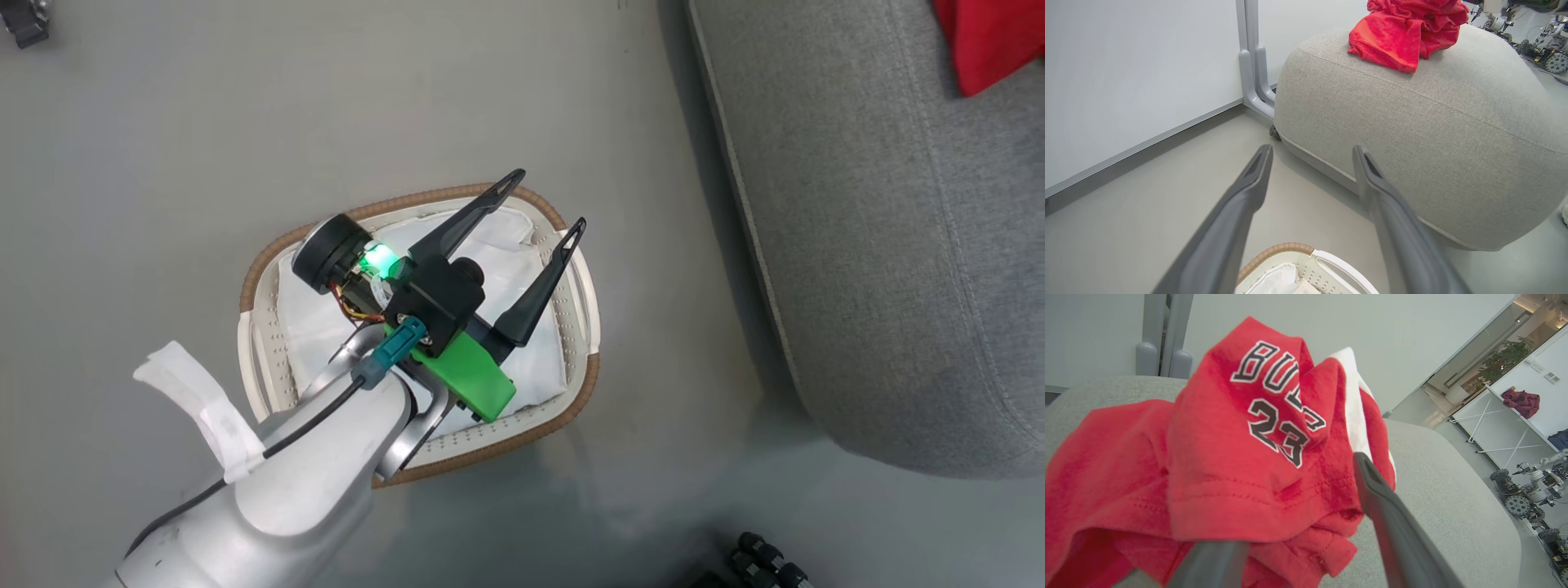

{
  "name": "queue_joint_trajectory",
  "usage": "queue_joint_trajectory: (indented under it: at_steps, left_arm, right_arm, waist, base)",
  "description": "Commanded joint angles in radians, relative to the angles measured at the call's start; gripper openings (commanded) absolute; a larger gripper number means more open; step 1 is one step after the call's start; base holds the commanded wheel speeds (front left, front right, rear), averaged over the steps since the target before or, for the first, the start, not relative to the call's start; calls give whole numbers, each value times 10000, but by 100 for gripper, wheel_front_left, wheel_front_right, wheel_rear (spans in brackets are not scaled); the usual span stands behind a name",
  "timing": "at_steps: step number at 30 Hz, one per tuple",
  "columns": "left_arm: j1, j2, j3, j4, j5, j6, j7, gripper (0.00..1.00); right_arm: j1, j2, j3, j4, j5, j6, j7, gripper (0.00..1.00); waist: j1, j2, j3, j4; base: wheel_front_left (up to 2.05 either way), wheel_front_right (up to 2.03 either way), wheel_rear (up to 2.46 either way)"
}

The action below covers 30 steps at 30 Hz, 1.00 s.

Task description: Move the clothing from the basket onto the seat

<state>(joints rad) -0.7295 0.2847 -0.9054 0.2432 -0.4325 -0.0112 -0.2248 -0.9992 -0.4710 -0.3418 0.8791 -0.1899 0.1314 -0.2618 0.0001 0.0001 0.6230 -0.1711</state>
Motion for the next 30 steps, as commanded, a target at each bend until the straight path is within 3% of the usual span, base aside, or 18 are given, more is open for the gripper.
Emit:
queue_joint_trajectory:
  at_steps: [1, 7, 15, 24, 30]
  left_arm:
    - [135, 69, 44, 42, -80, 36, -52, 100]
    - [529, 35, 187, 129, -412, 115, -165, 100]
    - [1224, -128, 732, 396, -940, 344, -350, 100]
    - [2361, -675, 2114, 415, -1180, 614, -413, 100]
    - [3289, -936, 3376, 490, -978, 743, -407, 100]
  right_arm:
    - [327, 178, -24, -238, -16, -14, -40, 100]
    - [1474, 648, 257, -1146, 84, -14, -32, 100]
    - [2761, 802, 615, -1674, 543, -14, -34, 100]
    - [2854, 900, 1026, -1521, 1260, -14, 10, 100]
    - [2932, 1228, 1875, -1282, 1884, -14, 56, 100]
  waist:
    - [-1, -1, -355, -289]
    - [-1, -1, -1076, -588]
    - [-1, -1, -2257, -572]
    - [-1, -1, -3738, 248]
    - [-1, -1, -4448, 978]
  base:
    - [0, 0, 0]
    - [0, 0, 0]
    - [0, 0, 0]
    - [0, 0, 0]
    - [0, 0, 0]
